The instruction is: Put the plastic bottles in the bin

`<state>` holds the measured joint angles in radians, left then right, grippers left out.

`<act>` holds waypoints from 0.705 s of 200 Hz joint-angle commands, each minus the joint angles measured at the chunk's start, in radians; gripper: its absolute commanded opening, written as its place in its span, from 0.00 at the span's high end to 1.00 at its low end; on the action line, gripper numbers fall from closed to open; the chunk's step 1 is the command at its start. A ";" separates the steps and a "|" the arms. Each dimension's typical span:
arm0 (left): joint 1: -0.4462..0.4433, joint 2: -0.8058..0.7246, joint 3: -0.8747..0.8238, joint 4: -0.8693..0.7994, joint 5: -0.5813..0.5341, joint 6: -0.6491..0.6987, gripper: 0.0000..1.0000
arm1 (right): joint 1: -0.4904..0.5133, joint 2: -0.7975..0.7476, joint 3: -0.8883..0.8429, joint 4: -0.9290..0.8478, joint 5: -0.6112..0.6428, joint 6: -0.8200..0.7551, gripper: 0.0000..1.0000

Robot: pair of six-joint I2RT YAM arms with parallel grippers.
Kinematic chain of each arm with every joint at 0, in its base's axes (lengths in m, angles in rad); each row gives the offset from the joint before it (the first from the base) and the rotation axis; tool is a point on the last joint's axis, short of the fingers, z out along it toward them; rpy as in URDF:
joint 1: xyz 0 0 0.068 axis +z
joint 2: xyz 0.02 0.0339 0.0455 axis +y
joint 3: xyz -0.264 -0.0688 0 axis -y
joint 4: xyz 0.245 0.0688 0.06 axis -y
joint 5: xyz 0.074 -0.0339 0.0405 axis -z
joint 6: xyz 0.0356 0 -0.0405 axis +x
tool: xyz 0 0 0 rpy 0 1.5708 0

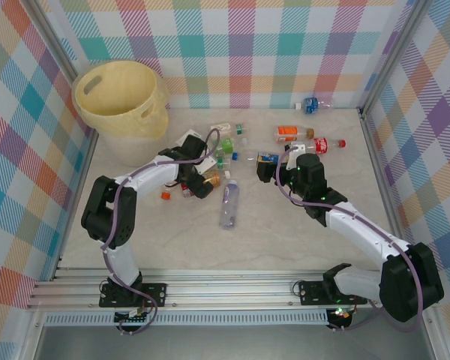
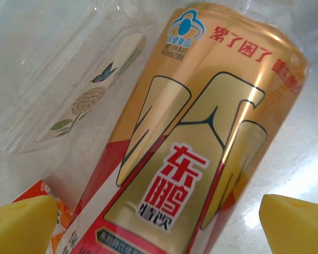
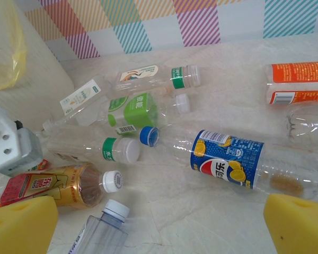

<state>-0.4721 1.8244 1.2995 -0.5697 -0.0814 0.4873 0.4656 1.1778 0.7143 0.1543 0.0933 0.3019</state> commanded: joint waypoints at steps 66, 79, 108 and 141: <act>-0.046 0.084 -0.017 0.106 -0.051 0.071 0.13 | 0.007 0.017 0.021 0.006 -0.021 -0.007 0.00; -0.046 0.093 -0.027 0.121 -0.076 0.077 0.15 | 0.007 0.015 0.019 0.002 -0.021 -0.006 0.00; -0.045 0.075 -0.037 0.127 -0.090 0.071 0.33 | 0.007 0.008 0.015 0.001 -0.014 -0.013 0.00; -0.045 0.005 -0.052 0.132 -0.042 0.019 0.50 | 0.008 0.011 0.014 -0.001 -0.014 -0.017 0.00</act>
<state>-0.5091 1.8961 1.2755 -0.4355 -0.1505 0.5430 0.4656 1.1908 0.7143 0.1528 0.0864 0.2993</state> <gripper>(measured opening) 0.543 0.996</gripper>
